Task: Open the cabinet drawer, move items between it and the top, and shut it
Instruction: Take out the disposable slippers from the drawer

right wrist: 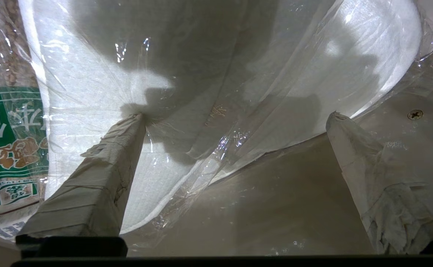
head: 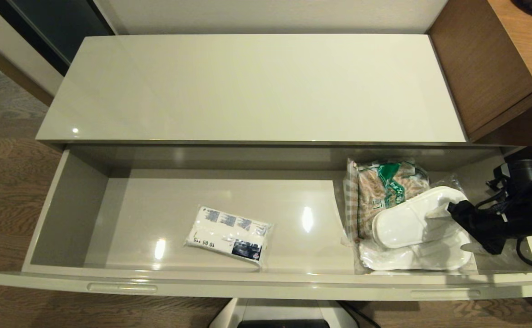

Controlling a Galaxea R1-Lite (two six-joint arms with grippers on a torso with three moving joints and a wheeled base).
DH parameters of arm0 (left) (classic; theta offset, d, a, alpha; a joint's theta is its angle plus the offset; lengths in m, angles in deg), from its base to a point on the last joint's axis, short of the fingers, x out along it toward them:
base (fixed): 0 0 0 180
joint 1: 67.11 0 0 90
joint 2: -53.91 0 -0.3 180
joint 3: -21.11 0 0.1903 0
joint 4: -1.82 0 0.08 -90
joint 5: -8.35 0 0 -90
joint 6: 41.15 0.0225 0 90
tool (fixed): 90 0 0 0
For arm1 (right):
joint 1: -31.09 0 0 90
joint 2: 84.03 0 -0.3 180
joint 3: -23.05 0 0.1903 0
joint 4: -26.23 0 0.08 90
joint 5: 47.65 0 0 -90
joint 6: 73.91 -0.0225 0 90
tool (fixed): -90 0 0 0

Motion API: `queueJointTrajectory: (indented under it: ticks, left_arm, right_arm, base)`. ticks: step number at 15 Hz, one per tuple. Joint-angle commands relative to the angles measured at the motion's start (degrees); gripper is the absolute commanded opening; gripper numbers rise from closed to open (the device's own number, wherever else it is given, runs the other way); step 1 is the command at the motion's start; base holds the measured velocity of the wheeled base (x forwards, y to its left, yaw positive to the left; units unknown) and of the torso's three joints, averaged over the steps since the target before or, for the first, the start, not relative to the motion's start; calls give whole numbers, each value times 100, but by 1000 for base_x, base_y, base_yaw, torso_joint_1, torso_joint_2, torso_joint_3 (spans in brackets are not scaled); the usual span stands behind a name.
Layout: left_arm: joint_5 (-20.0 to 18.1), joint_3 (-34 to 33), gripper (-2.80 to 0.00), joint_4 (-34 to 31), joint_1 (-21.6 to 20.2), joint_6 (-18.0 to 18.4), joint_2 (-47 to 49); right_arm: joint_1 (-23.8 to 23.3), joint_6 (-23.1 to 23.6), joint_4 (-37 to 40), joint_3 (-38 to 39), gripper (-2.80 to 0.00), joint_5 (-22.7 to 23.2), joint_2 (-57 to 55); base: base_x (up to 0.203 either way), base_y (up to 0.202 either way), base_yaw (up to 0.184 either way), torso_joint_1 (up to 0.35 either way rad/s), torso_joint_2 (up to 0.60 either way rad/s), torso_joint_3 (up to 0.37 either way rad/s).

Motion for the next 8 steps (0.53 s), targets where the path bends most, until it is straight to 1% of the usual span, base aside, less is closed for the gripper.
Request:
queueJointTrajectory:
  ticks: [1,8]
  left_arm:
    - [-3,0,-280,4,-4,6,9]
    - [-3,0,-280,4,-4,6,9]
  right_arm:
    - [0,-8,0,9,0,13,4]
    - [9,1,0,18,0,21,-32]
  base:
    - [0,0,0,0,0,0]
    - [0,0,0,0,0,0]
